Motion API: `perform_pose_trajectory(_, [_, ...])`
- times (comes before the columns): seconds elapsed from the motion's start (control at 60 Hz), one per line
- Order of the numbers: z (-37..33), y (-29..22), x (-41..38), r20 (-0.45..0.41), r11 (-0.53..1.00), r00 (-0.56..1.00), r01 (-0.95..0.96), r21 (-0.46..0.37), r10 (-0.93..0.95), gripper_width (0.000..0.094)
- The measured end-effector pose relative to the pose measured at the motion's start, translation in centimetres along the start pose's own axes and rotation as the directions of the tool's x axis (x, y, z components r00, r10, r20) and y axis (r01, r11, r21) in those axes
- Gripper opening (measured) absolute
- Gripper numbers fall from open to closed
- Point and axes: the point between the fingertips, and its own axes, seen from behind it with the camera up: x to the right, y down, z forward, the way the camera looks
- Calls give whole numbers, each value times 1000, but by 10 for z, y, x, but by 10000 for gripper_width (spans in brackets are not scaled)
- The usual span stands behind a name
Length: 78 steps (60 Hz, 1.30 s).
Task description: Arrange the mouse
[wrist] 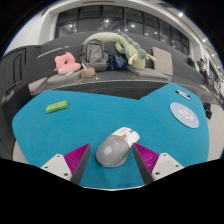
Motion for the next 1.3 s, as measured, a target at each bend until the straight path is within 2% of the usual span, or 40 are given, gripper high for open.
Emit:
perform_pose_trajectory(0.317, [52, -34, -3, 22, 1000, 1000, -16, -21, 16, 867])
perform_pose_trajectory(0.517, [66, -41, -13, 70, 999, 997, -17, -34, 20, 844])
perform_pose_trajectory(0.583, [68, -39, -10, 64, 999, 998, 14, -30, -12, 793])
perform_pose_trajectory(0.633, [70, -37, -4, 42, 998, 998, 53, -26, -52, 684])
perform_pose_trajectory(0.667, [71, -38, -5, 44, 998, 997, 66, -16, -65, 651])
perform_pose_trajectory(0.7, [73, -38, -7, 52, 997, 996, 78, -10, -77, 506])
perform_pose_trajectory(0.717, [73, -38, -9, 60, 997, 995, 81, -8, -80, 471])
perform_pose_trajectory(0.833, [69, -38, -14, 110, 996, 990, 89, -15, -87, 376])
perform_pose_trajectory(0.917, [55, -50, -11, 138, 994, 984, 110, 2, -109, 349])
perform_pose_trajectory(1.05, [26, -98, 32, 111, 991, 987, 113, 76, -121, 346])
perform_pose_trajectory(1.183, [21, -152, 127, 35, 989, 996, 76, 128, -81, 346])
perform_pose_trajectory(1.3, [39, -168, 229, -61, 987, 995, 89, 131, -81, 348])
